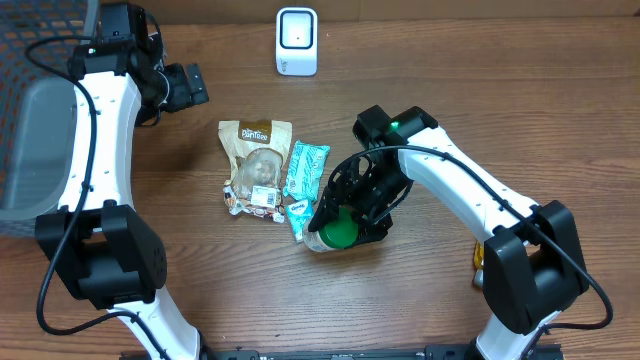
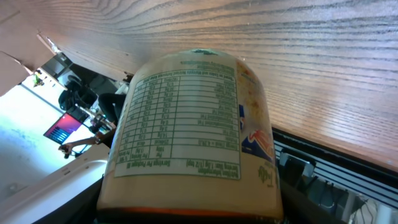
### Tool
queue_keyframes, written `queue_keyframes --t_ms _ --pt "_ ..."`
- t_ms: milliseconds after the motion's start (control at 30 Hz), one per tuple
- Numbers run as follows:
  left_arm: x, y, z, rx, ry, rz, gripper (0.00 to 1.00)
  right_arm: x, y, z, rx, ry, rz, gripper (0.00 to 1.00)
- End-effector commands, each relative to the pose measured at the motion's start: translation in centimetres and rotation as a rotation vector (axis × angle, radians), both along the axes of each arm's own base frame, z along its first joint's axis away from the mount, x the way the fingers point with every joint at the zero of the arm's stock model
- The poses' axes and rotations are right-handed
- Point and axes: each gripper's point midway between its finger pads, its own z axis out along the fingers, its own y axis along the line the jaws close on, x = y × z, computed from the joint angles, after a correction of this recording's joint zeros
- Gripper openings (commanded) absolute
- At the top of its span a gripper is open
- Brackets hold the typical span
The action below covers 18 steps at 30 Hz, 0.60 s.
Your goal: Scan the item barcode
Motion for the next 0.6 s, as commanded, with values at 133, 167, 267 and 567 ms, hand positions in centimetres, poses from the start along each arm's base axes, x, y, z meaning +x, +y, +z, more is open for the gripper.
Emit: queue_keyframes --t_ms 133,167,267,567 --pt "0.15 -0.50 1.06 -0.001 -0.027 -0.026 1.00 0.02 0.75 1.60 0.054 0.008 -0.007 0.69" --pt "0.15 -0.50 1.06 -0.001 -0.027 -0.026 1.00 -0.05 0.79 1.70 0.058 0.014 -0.008 0.69" --pt "0.15 -0.50 1.06 -0.001 -0.027 -0.026 1.00 -0.29 0.90 2.02 0.070 0.034 -0.012 0.69" --pt "0.15 -0.50 1.06 -0.001 -0.027 -0.026 1.00 -0.50 0.80 2.08 0.064 0.047 -0.013 0.69"
